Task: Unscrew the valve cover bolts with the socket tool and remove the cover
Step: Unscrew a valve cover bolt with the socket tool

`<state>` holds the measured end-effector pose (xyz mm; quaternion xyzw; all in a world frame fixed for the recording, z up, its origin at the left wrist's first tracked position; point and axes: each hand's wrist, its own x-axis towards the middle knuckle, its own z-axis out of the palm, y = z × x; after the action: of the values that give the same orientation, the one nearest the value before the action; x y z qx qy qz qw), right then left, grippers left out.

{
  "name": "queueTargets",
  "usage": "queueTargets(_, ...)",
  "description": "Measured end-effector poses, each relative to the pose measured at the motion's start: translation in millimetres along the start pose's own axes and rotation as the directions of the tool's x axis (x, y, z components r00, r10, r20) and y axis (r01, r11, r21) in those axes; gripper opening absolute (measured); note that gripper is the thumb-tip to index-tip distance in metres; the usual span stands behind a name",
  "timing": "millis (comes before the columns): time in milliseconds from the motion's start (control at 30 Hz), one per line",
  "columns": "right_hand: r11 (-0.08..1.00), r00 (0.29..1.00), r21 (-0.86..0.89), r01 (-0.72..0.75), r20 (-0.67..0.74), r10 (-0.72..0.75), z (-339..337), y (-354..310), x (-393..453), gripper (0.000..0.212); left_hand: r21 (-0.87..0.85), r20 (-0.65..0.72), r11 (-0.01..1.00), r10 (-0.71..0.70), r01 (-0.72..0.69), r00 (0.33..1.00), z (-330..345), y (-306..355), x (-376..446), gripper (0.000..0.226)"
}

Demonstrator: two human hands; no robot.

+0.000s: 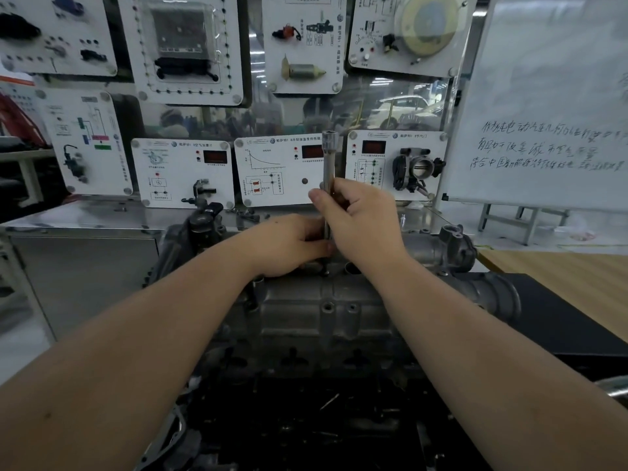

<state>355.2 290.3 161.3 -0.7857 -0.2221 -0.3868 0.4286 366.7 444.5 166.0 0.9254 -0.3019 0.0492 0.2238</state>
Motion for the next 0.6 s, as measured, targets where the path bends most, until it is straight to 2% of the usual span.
queueTargets(100,1.000,1.000,0.017,-0.014,0.006,0.014,-2,2,-1,0.031,0.030,0.022,0.999,-0.018,0.017,1.000,0,-2,-1,0.029)
queueTargets(300,0.996,0.996,-0.004,-0.084,0.033,0.084,-5,-6,-4,0.032,0.073,0.040,0.997,-0.004,0.001,0.999,-1,4,1,0.030)
queueTargets(333,0.994,0.994,0.021,-0.104,0.042,0.103,-6,-13,-2,0.032,0.079,0.038,0.997,-0.002,-0.001,0.999,-1,5,0,0.029)
queueTargets(400,0.958,0.980,0.207,-0.197,0.058,0.189,-7,-35,11,0.037,0.105,0.030,0.994,-0.009,0.006,1.000,-1,3,1,0.027)
queueTargets(467,0.849,0.945,0.417,-0.324,0.110,0.307,-4,-53,31,0.055,0.116,0.015,0.993,-0.036,0.034,0.999,0,2,1,0.021)
queueTargets(500,0.814,0.929,0.452,-0.364,0.116,0.351,-2,-60,39,0.060,0.112,0.011,0.993,-0.051,0.049,0.999,0,1,2,0.021)
queueTargets(533,0.814,0.925,0.451,-0.367,0.085,0.370,2,-65,43,0.056,0.108,0.014,0.993,-0.058,0.056,0.998,0,1,2,0.022)
queueTargets(600,0.854,0.934,0.424,-0.302,-0.045,0.353,9,-68,45,0.047,0.102,0.022,0.993,-0.064,0.061,0.998,1,0,3,0.028)
